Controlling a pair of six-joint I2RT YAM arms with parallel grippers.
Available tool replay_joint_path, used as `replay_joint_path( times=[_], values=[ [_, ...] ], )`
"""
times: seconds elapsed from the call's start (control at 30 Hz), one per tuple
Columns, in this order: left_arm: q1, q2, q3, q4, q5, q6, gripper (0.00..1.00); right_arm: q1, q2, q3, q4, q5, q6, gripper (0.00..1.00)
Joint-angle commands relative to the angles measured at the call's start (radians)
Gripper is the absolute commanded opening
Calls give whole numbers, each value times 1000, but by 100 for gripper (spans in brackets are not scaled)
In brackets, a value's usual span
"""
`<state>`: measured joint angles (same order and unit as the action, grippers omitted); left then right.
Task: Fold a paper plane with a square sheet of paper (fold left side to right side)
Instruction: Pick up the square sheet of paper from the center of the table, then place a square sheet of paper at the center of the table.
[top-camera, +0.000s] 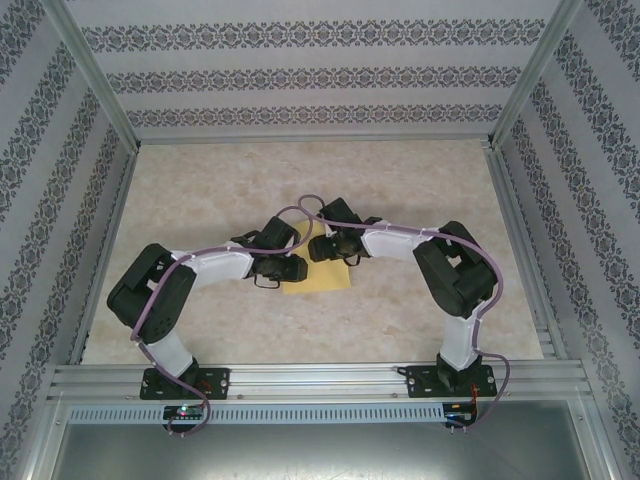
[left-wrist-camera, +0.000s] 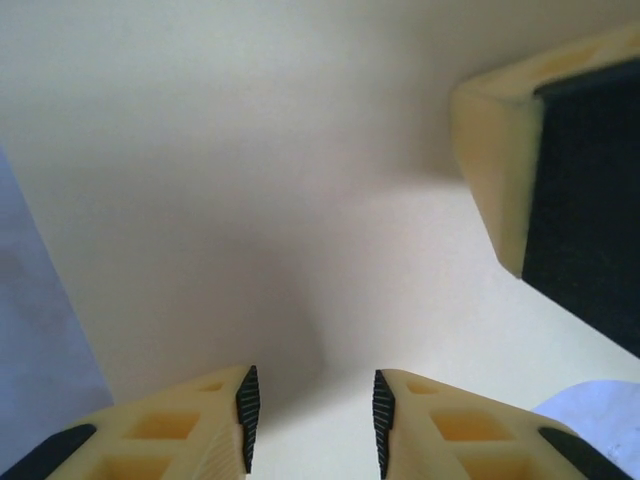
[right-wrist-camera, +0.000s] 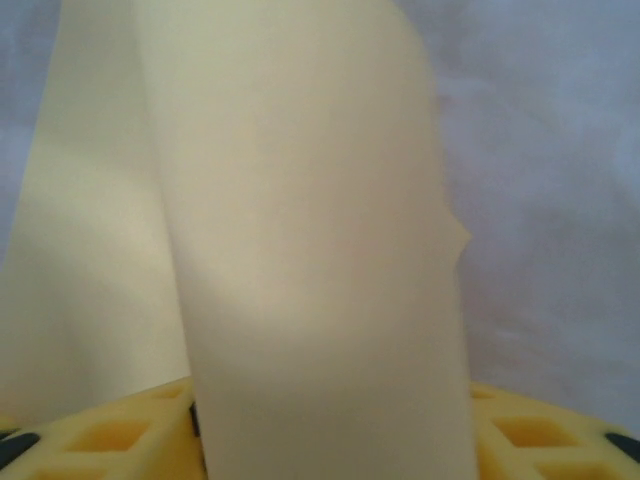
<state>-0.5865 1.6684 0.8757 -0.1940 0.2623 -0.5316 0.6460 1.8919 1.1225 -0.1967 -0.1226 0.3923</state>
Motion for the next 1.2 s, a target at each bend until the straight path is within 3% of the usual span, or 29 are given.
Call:
replay_joint_path(
  times=[0.0,0.13,0.3,0.43,0.63,0.87,1.17],
  values=[
    [31,-95,-19,9,12,9,43,7,-57,-13,-19,-55,-10,48],
    [82,-223,-63,10,30,19,51,-4,-108,-37,17,-101,-17,40],
    [200,-419,-153,62,140,11,60,-34,-222,-95,90,-221,-26,32],
    [272,-578,-194,92,229,7,71,-74,-350,-134,115,-356,-51,31],
    [302,-749,-173,153,375,15,87,-141,-578,-172,114,-584,-78,31],
    [303,-776,-122,340,578,-23,97,-154,-759,-128,80,-792,-65,31],
    [286,-721,-114,570,733,-108,98,-100,-832,-75,114,-858,-23,31]
  ],
)
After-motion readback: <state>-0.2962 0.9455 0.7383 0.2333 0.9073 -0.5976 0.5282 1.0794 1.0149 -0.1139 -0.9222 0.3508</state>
